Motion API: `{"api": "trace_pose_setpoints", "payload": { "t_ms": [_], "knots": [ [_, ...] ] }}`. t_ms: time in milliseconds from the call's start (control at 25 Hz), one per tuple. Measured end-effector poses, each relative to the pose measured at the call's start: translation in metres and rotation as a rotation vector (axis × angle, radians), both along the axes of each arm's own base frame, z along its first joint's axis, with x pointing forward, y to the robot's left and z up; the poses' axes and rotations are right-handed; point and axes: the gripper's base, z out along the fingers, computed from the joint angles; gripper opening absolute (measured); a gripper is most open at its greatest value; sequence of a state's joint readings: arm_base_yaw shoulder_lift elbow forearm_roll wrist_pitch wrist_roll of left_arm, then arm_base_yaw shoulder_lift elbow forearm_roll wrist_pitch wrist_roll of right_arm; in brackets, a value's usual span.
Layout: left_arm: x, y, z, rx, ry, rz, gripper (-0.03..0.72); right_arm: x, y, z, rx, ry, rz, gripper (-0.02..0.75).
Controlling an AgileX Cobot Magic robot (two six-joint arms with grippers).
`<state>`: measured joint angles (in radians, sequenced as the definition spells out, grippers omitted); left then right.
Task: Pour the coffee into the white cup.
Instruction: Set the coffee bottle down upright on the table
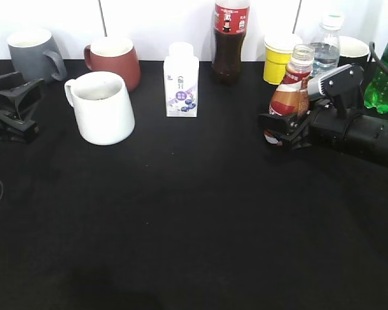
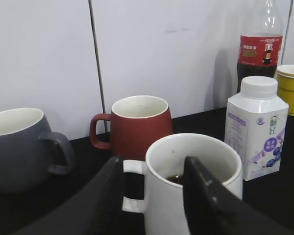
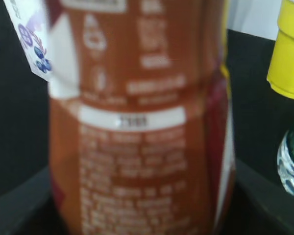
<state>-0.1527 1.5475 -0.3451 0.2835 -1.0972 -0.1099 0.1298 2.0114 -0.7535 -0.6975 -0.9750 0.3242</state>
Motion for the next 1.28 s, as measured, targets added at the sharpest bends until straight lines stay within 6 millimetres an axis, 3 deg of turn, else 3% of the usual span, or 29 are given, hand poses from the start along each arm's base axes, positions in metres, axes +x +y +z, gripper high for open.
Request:
{"api": "trace_pose_setpoints", "payload": {
  "t_ms": [720, 880, 1280],
  "knots": [
    [-0.0014, -0.0031, 0.0013, 0.009, -0.02, -0.038, 0.311, 0.0021, -0.0019, -0.0013, -0.079, -0.038, 0.0, 0.52],
    [-0.0014, -0.0032, 0.0013, 0.01, -0.02, -0.039, 0.311, 0.0021, -0.003, -0.0035, -0.098, -0.02, -0.008, 0.605],
    [-0.0014, -0.0032, 0.0011, 0.01, -0.018, -0.038, 0.311, -0.0066, -0.0086, 0.0042, -0.144, 0.067, -0.049, 0.617]
  ]
}}
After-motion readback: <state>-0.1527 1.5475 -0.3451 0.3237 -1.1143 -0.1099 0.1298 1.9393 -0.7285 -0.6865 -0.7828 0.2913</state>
